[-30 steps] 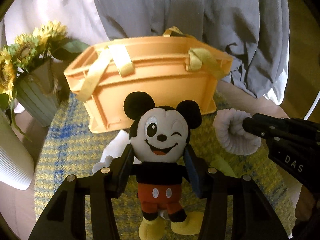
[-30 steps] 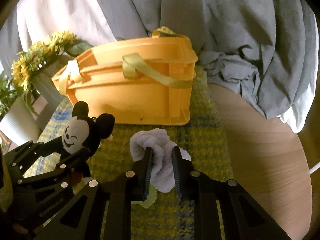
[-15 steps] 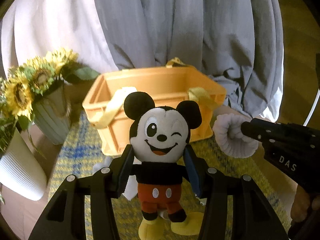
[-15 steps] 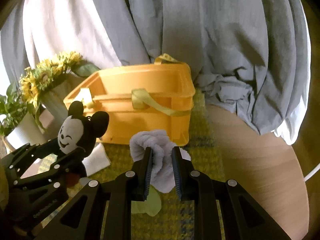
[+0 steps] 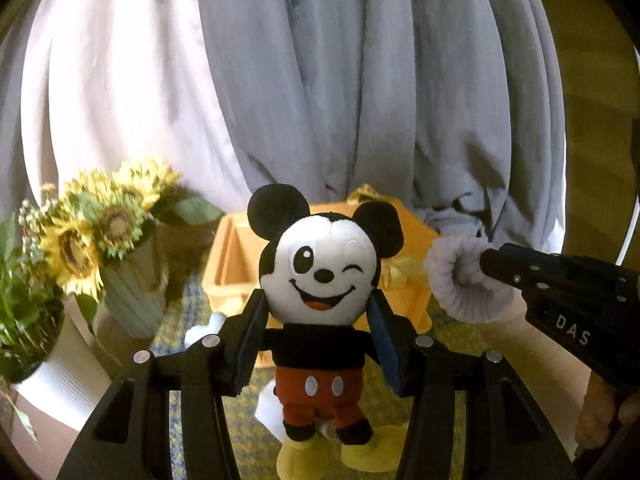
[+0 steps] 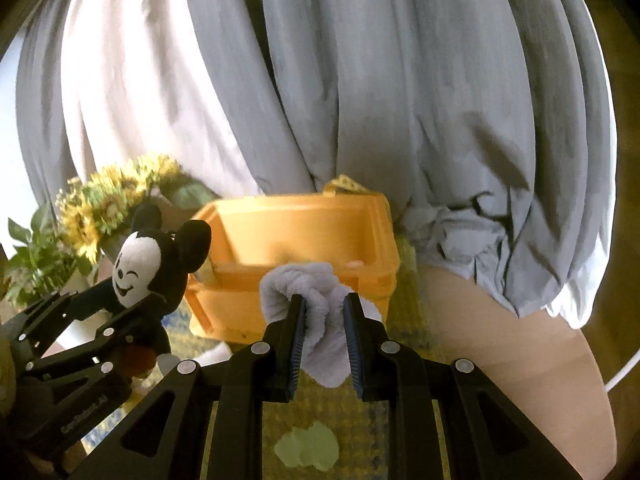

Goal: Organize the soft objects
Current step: 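Lift the Mickey plush and lavender sock over the orange crate with both grippers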

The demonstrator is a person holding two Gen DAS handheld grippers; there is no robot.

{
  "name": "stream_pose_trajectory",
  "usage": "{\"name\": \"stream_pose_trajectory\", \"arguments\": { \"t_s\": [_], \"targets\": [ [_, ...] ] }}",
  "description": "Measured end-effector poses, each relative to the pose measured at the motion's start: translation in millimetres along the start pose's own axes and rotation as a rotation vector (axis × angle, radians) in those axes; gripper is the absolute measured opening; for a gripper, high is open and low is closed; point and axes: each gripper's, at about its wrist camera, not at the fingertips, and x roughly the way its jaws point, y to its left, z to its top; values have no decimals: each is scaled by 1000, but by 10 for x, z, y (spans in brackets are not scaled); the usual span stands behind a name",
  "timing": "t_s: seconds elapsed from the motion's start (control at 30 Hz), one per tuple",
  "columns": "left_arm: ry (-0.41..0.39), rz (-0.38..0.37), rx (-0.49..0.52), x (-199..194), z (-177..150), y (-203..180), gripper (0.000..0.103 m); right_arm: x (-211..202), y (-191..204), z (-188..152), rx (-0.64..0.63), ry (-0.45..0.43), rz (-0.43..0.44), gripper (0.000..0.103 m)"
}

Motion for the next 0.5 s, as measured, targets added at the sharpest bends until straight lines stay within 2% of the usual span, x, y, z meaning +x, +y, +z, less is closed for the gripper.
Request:
{"name": "stream_pose_trajectory", "arguments": {
  "t_s": [0.5],
  "targets": [
    [-106, 16, 31, -124, 334, 128, 50, -147, 159, 381, -9, -144, 44, 21]
  ]
}}
